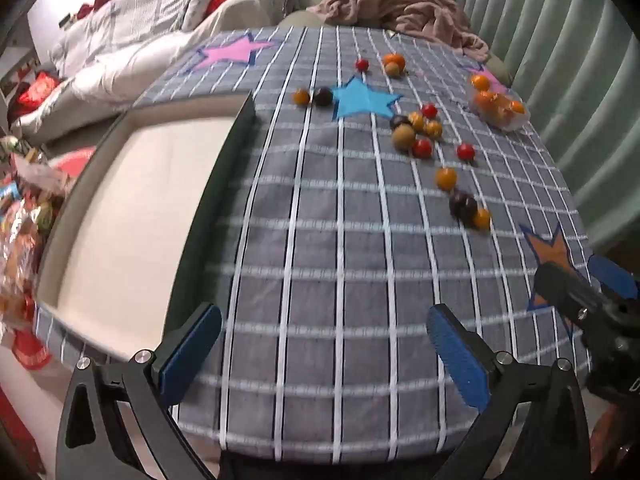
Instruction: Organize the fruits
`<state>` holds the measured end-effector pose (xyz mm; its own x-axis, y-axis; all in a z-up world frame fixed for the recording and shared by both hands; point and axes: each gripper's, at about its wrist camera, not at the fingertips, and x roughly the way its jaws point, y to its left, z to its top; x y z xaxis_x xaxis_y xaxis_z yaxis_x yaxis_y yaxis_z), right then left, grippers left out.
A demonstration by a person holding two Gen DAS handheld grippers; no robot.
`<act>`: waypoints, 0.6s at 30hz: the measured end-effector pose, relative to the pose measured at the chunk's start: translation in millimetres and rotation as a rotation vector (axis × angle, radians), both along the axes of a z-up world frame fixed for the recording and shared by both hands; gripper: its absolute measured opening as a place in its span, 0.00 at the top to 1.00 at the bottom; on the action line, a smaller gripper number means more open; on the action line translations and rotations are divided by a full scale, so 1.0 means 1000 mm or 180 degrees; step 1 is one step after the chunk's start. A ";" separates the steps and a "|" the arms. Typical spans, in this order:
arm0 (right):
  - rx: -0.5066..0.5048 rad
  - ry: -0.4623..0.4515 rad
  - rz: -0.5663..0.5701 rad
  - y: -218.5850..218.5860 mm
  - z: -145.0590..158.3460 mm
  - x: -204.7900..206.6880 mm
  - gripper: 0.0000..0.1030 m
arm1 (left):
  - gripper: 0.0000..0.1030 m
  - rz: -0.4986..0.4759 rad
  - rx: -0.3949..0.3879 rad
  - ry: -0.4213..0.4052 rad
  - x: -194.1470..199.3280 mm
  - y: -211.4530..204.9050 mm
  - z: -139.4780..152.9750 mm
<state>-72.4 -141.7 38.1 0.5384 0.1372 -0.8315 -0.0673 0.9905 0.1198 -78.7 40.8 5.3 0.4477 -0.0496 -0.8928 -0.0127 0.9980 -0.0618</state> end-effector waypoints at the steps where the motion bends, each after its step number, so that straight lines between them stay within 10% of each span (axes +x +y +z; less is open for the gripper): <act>1: 0.0008 0.0009 0.0004 0.001 0.001 -0.003 0.00 | 0.00 -0.0020 0.0006 0.0009 -0.005 0.001 0.000; 18: 0.0053 0.0024 -0.0151 0.004 0.011 -0.041 0.00 | 0.00 -0.0391 -0.0051 -0.0018 -0.042 0.004 0.004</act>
